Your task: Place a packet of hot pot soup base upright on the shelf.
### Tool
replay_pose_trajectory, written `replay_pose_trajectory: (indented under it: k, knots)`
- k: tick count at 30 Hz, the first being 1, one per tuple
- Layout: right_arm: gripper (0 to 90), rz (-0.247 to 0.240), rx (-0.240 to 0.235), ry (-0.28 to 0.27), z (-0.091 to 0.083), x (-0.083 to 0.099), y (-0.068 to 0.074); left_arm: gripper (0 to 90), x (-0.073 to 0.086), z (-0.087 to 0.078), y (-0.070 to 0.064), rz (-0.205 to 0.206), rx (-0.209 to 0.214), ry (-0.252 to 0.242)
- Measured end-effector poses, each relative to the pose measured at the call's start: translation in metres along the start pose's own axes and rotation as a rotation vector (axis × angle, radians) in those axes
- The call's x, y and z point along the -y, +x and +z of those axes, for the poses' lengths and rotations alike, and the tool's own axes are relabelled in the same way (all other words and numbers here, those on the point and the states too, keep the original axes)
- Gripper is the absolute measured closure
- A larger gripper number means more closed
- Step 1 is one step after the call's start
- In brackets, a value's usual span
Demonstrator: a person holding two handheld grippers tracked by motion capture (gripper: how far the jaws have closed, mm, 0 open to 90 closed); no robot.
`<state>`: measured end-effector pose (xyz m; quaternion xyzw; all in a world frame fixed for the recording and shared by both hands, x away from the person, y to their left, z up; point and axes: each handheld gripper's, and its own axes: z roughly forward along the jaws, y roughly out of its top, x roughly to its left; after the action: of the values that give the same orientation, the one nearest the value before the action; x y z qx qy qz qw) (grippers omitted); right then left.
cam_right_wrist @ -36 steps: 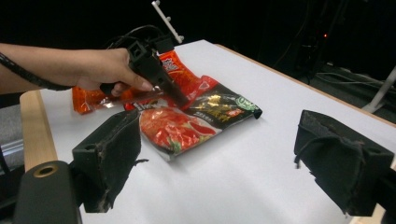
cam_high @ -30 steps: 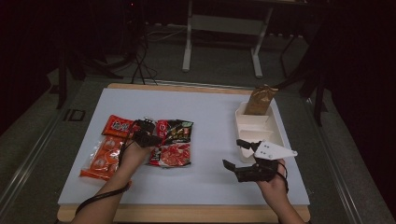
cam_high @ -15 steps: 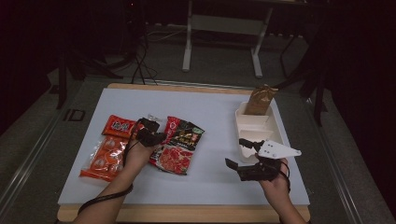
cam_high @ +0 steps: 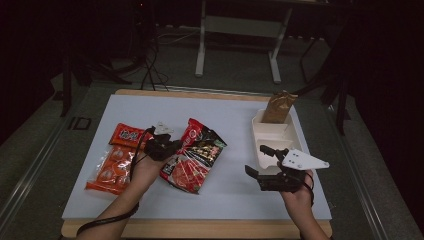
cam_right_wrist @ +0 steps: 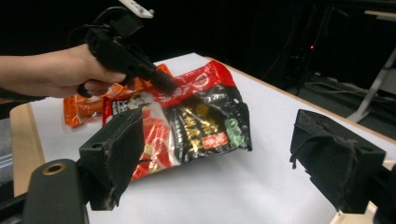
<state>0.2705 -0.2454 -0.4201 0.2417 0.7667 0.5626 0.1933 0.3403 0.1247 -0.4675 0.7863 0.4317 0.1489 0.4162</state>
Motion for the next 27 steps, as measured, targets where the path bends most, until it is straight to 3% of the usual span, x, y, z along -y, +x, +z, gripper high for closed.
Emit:
replay_pose_trajectory:
  k: [5, 9, 17, 19, 23, 25, 27]
  knots:
    - [17.2, 0.011, -0.007, 0.008, -0.001, -0.001, -0.001, 89.3, -0.003, -0.011, -0.014, 0.033, 0.026, -0.038]
    - [17.2, 0.008, -0.001, -0.003, -0.001, -0.001, -0.002, 89.2, -0.004, -0.016, -0.02, 0.036, 0.066, -0.071]
    - [14.6, -0.008, 0.043, -0.028, -0.006, -0.005, -0.003, 89.3, -0.002, -0.027, -0.022, -0.006, 0.138, -0.15]
    - [13.8, 0.019, 0.044, -0.008, -0.007, -0.006, -0.004, 89.3, -0.001, -0.03, -0.022, -0.011, 0.164, -0.176]
    - [12.8, 0.064, 0.039, -0.006, -0.006, -0.009, -0.004, 89.1, 0.002, -0.032, -0.018, -0.071, 0.212, -0.246]
    - [11.7, 0.082, 0.039, -0.008, -0.005, -0.01, -0.004, 89.1, 0.002, -0.034, -0.018, -0.038, 0.242, -0.276]
    - [10.7, 0.102, 0.04, -0.004, -0.004, -0.011, -0.004, 89.2, 0.002, -0.036, -0.02, -0.034, 0.243, -0.3]
